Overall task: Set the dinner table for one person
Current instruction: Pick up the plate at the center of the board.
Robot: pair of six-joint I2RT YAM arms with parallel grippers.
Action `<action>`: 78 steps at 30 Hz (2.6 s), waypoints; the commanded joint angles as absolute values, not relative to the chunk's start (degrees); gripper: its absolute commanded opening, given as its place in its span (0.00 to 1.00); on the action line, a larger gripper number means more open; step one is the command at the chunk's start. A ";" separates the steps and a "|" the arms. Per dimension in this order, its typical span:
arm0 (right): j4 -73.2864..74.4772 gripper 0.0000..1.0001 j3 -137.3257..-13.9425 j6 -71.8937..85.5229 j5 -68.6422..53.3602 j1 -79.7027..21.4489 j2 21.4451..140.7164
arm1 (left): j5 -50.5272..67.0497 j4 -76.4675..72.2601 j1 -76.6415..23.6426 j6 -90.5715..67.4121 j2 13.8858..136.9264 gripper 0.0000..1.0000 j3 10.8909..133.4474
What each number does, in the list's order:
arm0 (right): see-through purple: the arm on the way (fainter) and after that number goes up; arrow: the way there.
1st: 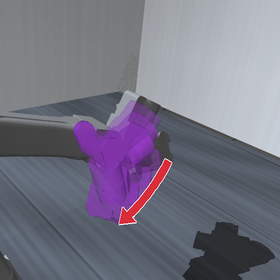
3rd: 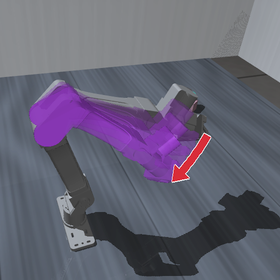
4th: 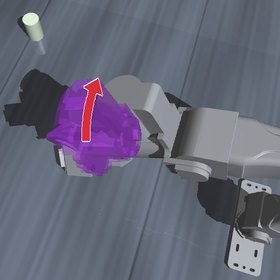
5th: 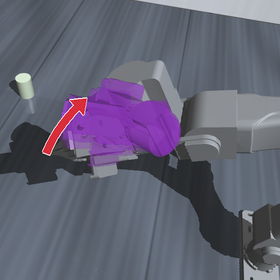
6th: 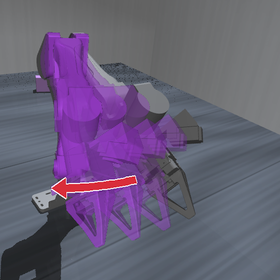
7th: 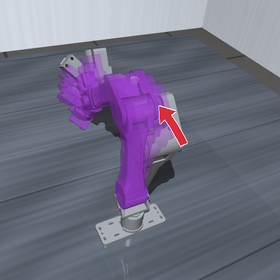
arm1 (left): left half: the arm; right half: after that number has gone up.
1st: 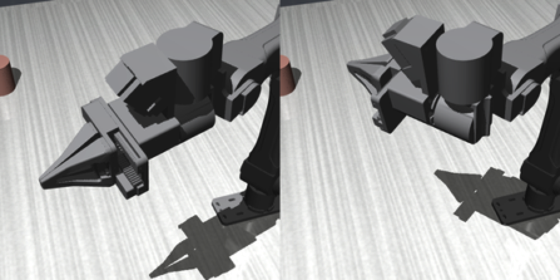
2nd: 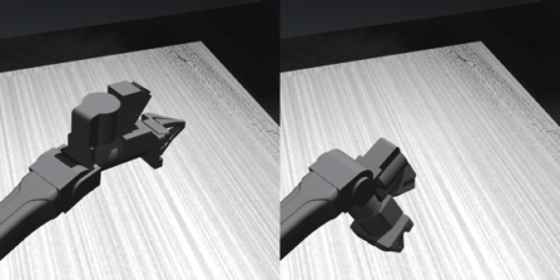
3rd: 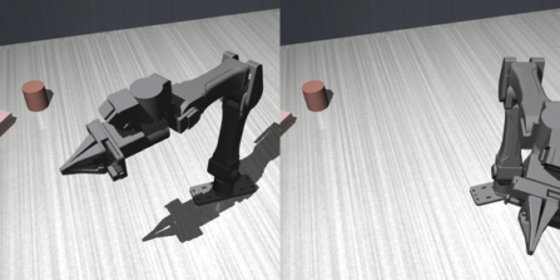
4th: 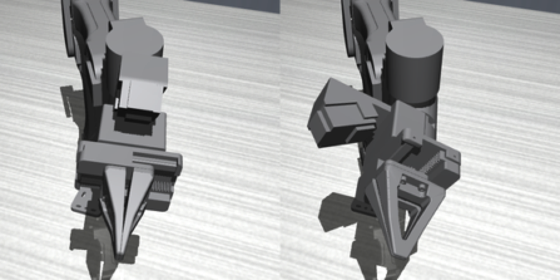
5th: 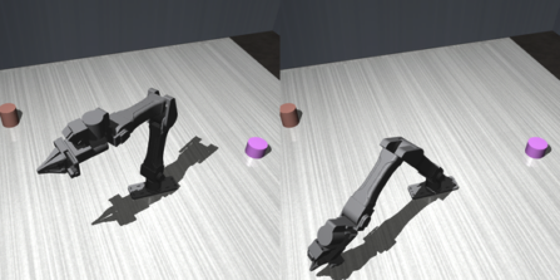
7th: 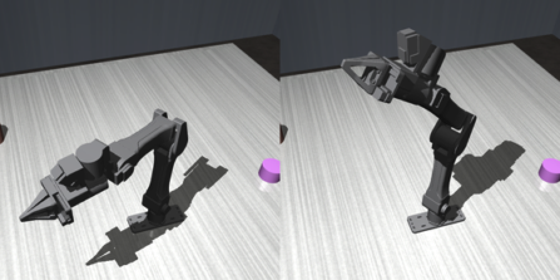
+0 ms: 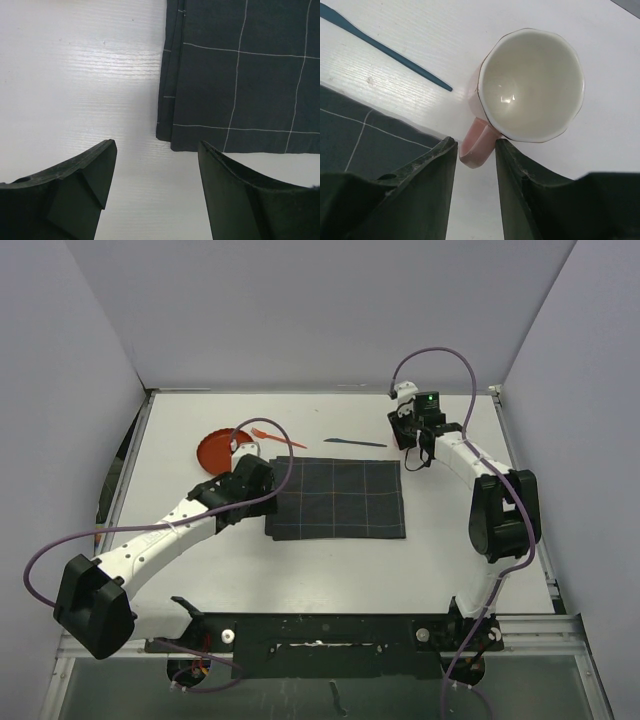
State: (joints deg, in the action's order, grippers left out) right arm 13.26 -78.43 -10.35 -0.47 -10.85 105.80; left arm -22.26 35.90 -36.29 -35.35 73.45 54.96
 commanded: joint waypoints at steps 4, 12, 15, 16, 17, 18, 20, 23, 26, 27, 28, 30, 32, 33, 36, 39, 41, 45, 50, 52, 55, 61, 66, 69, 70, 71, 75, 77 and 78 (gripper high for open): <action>10.81 0.39 -79.00 -11.34 -0.28 -10.63 102.46 | -24.61 32.62 -37.44 -34.18 73.39 0.65 56.87; 14.97 0.40 -78.55 -15.96 1.74 -11.42 97.64 | -23.40 28.93 -37.79 -34.06 74.14 0.66 56.76; 17.37 0.40 -78.31 -15.29 2.05 -12.18 95.63 | -23.22 28.95 -38.20 -35.35 76.20 0.66 57.31; 17.77 0.40 -77.72 -14.83 1.88 -12.56 94.70 | -23.70 29.65 -38.24 -35.91 76.92 0.66 57.78; 17.98 0.41 -76.94 -14.55 1.85 -13.17 93.94 | -24.53 30.64 -38.30 -36.58 77.58 0.66 58.24; 18.22 0.41 -76.19 -14.51 1.80 -13.82 93.35 | -25.38 31.65 -38.41 -37.12 78.02 0.66 58.65; 19.04 0.41 -75.93 -15.34 1.38 -15.42 93.01 | -27.26 32.55 -38.47 -37.35 78.24 0.66 58.94; 22.04 0.41 -77.37 -17.80 -0.87 -17.63 94.09 | -30.44 33.37 -38.21 -35.40 77.05 0.67 60.08; 23.39 0.41 -77.92 -19.93 -0.16 -20.46 94.40 | -32.87 37.69 -34.15 -33.94 76.26 0.68 63.46; 23.24 0.41 -77.67 -20.48 0.40 -21.16 94.34 | -32.46 39.59 -31.79 -34.15 75.76 0.68 64.17; 23.21 0.41 -77.49 -20.90 0.73 -21.56 94.01 | -31.56 40.27 -29.08 -34.49 74.90 0.68 64.33; 23.35 0.41 -77.59 -21.41 0.79 -21.88 93.77 | -28.55 39.50 -22.69 -34.84 72.58 0.68 63.21; 23.51 0.41 -77.65 -21.59 1.02 -21.88 93.63 | -25.47 37.40 -16.42 -35.29 70.49 0.68 61.16; 23.58 0.41 -77.59 -21.62 1.05 -21.88 93.57 | -23.93 36.72 -13.18 -36.38 69.93 0.68 60.31; 23.64 0.42 -76.90 -21.67 1.03 -21.88 92.83 | -16.17 34.15 -4.07 -40.91 70.22 0.68 57.33; 23.48 0.42 -75.86 -21.94 0.79 -21.86 91.86 | -8.91 26.39 1.28 -43.89 72.34 0.67 52.87; 23.30 0.42 -75.44 -22.09 0.88 -21.82 91.47 | -6.52 21.13 2.04 -44.23 75.39 0.65 52.35; 23.02 0.42 -74.60 -22.39 1.17 -21.80 91.05 | -2.79 15.71 2.02 -45.37 83.35 0.63 56.14; 23.63 0.42 -74.27 -22.81 0.80 -21.79 90.47 | -2.69 13.46 2.11 -45.36 90.68 0.63 62.58; 23.60 0.42 -74.14 -23.14 0.94 -21.79 90.35 | -3.22 13.43 2.11 -44.95 92.98 0.63 64.35; 23.53 0.42 -73.71 -23.69 1.28 -21.75 90.18 | -4.55 12.74 2.39 -44.02 95.54 0.63 65.72; 22.98 0.42 -72.90 -24.36 2.19 -21.71 90.65 | -5.86 14.02 2.72 -42.36 100.46 0.63 68.73; 22.84 0.42 -72.71 -24.70 2.37 -21.71 91.42 | -7.40 14.21 2.72 -42.80 102.91 0.63 69.35; 22.77 0.42 -72.53 -24.78 2.37 -21.68 91.51 | -7.47 14.47 2.72 -42.51 105.09 0.63 70.90; 22.76 0.42 -72.51 -24.79 2.31 -21.66 91.54 | -7.59 14.62 2.72 -42.46 105.97 0.63 71.59; 22.76 0.42 -72.51 -24.79 2.22 -21.69 91.44 | -7.64 14.55 2.72 -42.45 106.71 0.63 72.15; 23.00 0.42 -72.51 -24.89 2.20 -21.71 91.42 | -8.06 14.20 2.64 -42.06 109.51 0.62 74.44; 23.05 0.42 -72.51 -25.04 2.40 -21.69 91.39 | -8.21 14.29 2.64 -41.95 111.08 0.61 75.77; 23.03 0.42 -72.41 -25.05 2.57 -21.59 91.39 | -8.27 14.40 2.64 -41.93 111.65 0.60 76.18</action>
